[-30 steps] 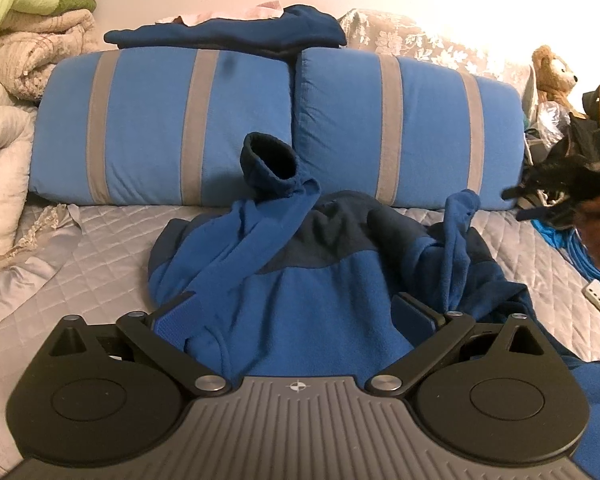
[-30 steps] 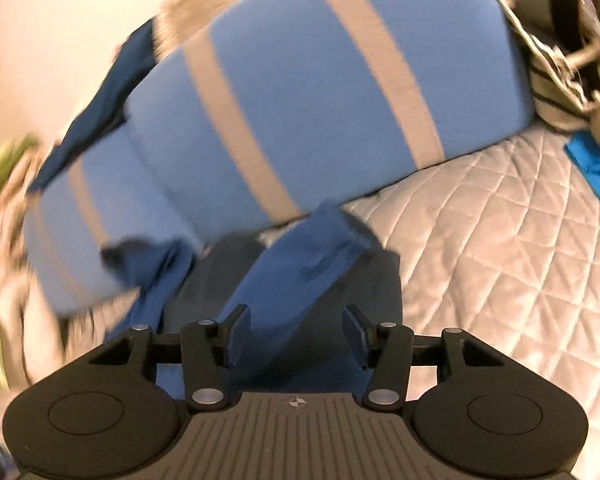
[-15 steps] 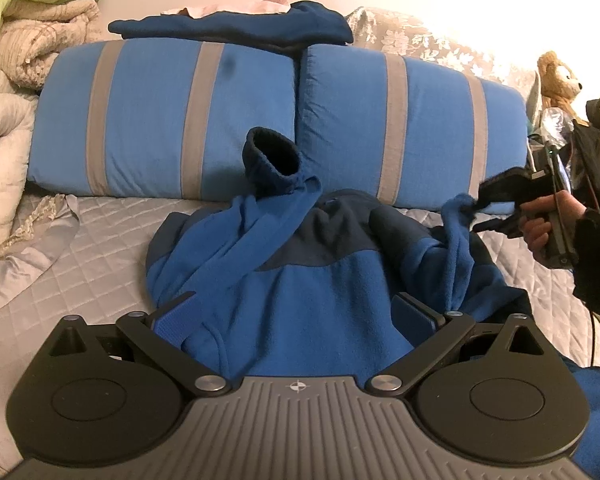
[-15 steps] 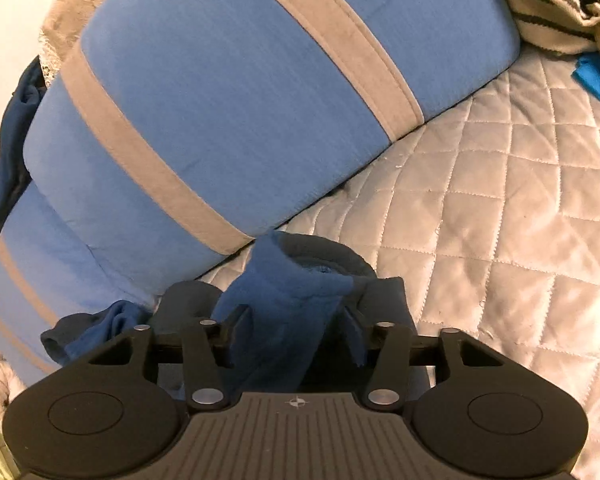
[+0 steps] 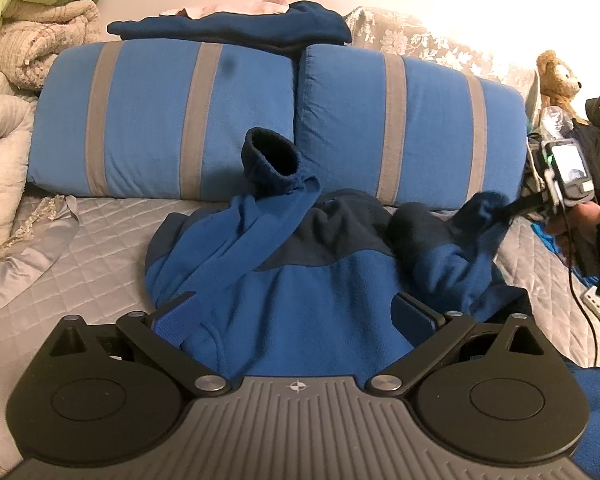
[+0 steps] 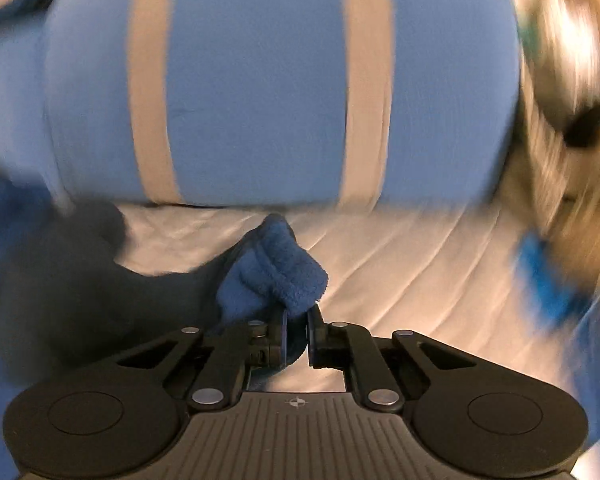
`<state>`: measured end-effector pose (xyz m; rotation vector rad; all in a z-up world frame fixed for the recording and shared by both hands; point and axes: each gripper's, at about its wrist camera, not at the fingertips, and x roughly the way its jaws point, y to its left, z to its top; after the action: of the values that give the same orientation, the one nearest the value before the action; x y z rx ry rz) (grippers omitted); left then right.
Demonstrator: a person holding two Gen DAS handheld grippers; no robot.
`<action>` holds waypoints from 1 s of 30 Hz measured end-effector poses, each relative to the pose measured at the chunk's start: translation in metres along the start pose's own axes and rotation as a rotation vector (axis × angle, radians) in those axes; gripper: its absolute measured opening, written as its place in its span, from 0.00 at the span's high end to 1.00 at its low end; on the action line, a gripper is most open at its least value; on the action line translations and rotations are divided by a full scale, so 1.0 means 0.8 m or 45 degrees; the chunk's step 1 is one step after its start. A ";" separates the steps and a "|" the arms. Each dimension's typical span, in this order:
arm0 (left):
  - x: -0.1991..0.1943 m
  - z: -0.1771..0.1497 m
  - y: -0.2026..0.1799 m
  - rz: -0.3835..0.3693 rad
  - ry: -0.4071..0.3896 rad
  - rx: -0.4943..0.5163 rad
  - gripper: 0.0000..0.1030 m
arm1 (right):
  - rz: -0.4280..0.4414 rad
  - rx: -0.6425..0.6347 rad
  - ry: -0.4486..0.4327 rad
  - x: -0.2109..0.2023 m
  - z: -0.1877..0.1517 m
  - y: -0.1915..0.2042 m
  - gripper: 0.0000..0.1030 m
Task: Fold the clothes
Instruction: 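Pull the held sleeve outward away from the jacket body with the right tool, then open the right tool to release the sleeve and withdraw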
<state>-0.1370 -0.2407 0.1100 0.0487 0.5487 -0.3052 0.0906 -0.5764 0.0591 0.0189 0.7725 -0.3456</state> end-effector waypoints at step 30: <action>0.000 -0.002 -0.004 0.020 0.012 0.033 0.00 | -1.168 -0.202 -0.093 -0.145 -0.159 -0.360 0.89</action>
<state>-0.1384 -0.2435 0.1090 0.0792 0.5534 -0.2969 -0.1631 -0.7957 0.0786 -0.5086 0.6974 -1.1450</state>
